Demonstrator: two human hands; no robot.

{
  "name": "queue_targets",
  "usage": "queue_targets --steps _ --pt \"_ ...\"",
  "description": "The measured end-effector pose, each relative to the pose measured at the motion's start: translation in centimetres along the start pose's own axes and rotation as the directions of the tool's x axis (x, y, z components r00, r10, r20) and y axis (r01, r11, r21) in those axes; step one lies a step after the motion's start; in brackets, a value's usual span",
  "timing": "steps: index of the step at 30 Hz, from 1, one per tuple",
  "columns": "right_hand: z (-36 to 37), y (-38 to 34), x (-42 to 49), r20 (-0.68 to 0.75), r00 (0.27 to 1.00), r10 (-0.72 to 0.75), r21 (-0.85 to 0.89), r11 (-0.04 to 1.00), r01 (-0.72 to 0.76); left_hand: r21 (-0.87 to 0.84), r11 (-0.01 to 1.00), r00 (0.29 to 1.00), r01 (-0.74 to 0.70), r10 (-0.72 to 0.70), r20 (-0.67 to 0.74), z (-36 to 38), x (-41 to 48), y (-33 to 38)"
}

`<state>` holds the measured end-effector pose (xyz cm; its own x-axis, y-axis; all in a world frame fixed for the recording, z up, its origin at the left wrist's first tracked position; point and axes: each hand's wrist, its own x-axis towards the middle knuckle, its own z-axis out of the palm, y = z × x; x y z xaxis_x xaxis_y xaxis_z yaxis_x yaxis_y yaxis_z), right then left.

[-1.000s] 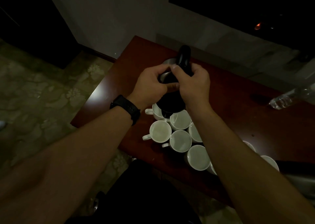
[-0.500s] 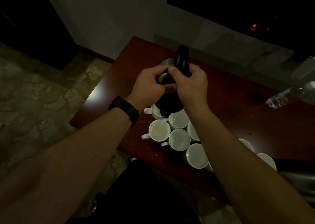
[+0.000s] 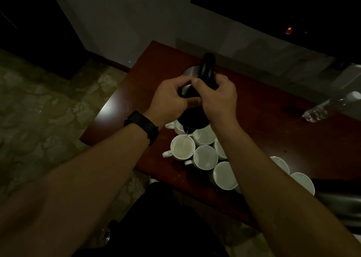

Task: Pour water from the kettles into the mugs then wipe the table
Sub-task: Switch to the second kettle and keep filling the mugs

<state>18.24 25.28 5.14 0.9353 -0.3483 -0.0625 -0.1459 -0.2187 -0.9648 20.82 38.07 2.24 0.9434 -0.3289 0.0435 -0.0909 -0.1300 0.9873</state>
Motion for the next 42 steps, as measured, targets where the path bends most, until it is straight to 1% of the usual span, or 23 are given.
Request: queue_targets --steps 5,14,24,31,42 --pt "0.1 -0.3 -0.1 0.005 1.000 -0.007 0.012 1.000 0.007 0.001 1.000 1.000 0.000 0.000 -0.009 -0.1 -0.1 0.1" --pt "-0.1 -0.3 -0.1 -0.002 1.000 -0.018 -0.029 0.999 0.018 0.004 1.000 0.999 0.030 -0.029 -0.027 0.1 -0.3 0.0" --pt "-0.1 -1.0 -0.5 0.014 0.999 0.029 0.010 1.000 -0.029 -0.047 0.996 0.995 0.071 -0.074 -0.065 0.7 -1.1 -0.1" --pt "-0.1 -1.0 -0.4 -0.007 1.000 0.028 0.024 0.999 -0.028 -0.026 0.998 0.996 0.057 -0.059 -0.062 0.4 -0.9 0.0" --pt "0.1 -0.8 -0.3 -0.006 0.999 0.044 0.003 0.999 -0.044 -0.087 0.992 0.994 0.086 -0.091 -0.057 0.3 -1.3 -0.3"
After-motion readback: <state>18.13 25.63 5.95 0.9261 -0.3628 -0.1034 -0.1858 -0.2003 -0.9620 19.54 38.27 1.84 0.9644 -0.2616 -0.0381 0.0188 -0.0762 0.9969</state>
